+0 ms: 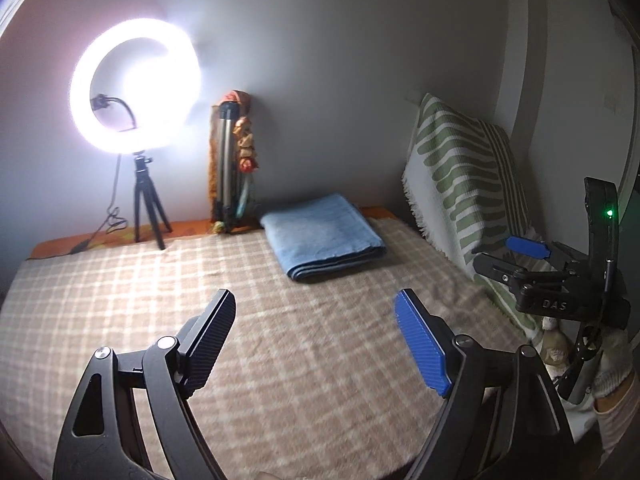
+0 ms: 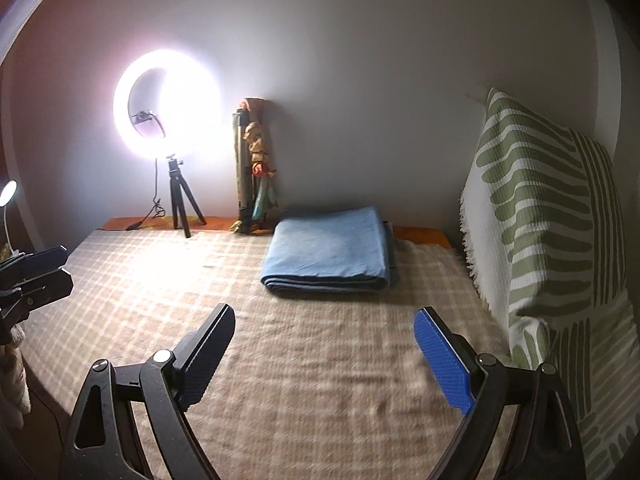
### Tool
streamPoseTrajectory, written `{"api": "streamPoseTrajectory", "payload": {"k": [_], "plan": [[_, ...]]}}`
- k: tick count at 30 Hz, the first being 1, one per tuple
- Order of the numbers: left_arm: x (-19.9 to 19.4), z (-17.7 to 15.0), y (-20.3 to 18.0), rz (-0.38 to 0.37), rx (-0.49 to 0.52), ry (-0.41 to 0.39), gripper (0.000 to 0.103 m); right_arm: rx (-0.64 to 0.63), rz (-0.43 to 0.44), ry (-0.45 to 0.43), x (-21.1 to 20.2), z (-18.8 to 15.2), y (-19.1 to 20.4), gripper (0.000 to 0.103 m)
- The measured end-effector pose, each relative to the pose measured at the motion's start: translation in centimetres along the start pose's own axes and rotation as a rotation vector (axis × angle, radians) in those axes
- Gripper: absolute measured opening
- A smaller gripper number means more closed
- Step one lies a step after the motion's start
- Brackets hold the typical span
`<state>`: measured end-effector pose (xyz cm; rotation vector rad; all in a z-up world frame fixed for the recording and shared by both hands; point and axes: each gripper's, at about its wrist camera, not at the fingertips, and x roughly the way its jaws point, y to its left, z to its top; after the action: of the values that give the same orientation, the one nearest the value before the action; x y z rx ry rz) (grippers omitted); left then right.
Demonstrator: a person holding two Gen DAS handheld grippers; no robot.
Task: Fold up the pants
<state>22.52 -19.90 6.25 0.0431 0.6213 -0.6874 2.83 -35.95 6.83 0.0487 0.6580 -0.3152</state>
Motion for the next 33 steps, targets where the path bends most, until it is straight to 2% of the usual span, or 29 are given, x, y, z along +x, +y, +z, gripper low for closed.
{"api": "streamPoseTrajectory", "payload": {"k": [6,11,18,25,33], "plan": [[-2.1,-2.4,-0.3,0.076,0.017,-0.010,0.083,0.002,0.009,-0.020,-1.9,-2.1,1.3,0.103],[-3.1,-4.4,-0.5,0.103,0.011,-0.001,0.088,0.017,0.018,-0.023,-2.8,-3.7,1.6,0.103],[-3.8,-6.5,-0.5,0.132,-0.036,0.022,0.088,0.043,0.013,-0.009,-3.5,-6.1,2.0,0.103],[-4.8,-7.3,-0.1,0.170,-0.066,0.002,0.089,0.049,-0.011,-0.017,-4.5,-8.0,2.7,0.103],[-5.0,-7.8,0.3,0.197,-0.068,0.005,0.089,0.066,-0.001,0.010,-3.7,-8.7,2.7,0.103]]}}
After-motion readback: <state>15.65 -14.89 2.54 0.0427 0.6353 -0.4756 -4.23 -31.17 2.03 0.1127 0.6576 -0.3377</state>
